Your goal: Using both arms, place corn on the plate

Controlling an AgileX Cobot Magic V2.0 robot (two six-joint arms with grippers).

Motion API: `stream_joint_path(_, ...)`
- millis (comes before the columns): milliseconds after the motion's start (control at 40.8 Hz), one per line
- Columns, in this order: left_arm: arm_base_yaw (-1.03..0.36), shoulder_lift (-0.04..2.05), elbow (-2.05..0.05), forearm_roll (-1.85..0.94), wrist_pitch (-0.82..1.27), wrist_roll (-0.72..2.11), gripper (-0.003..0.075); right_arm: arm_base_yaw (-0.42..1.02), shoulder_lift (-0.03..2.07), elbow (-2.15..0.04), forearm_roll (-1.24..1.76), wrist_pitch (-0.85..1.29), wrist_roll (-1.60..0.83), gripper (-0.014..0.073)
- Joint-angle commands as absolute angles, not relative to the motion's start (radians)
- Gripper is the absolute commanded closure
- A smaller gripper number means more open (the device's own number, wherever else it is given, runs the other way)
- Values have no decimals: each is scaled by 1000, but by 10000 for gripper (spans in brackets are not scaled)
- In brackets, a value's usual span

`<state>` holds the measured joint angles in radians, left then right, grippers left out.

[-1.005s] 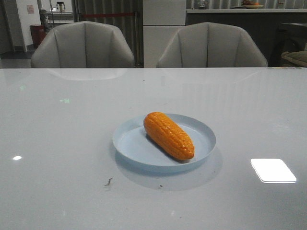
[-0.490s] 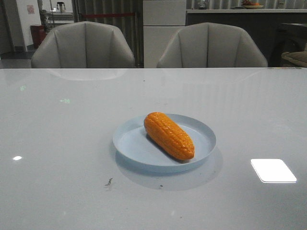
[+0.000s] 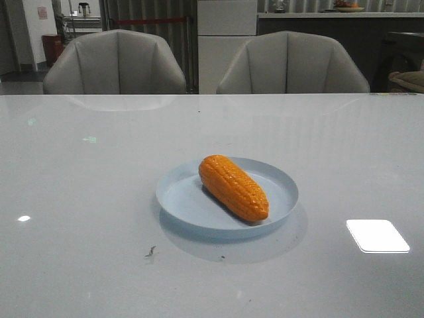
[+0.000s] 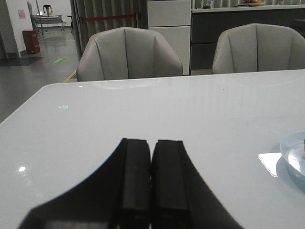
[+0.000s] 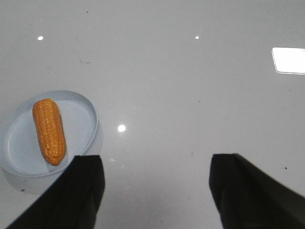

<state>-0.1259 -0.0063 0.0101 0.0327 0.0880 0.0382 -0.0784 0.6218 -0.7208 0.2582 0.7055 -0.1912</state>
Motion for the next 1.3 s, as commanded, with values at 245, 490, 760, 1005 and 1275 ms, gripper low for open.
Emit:
stream_joint_path(245, -126, -27, 48, 32, 13, 27, 627, -86, 623, -747, 273, 636, -194, 22)
stream_joint_path(490, -126, -27, 48, 32, 13, 27, 627, -86, 623, -747, 273, 636, -194, 22)
stream_joint_path(760, -126, -27, 48, 32, 13, 27, 627, -70, 558, -730, 248, 611, -194, 22)
stream_joint_path(1005, -126, -27, 48, 32, 13, 27, 627, -2, 369, -573, 189, 402, -194, 93)
stream_joint_path(1275, -126, -27, 48, 32, 13, 27, 627, 1, 154, -293, 195, 176, -193, 452)
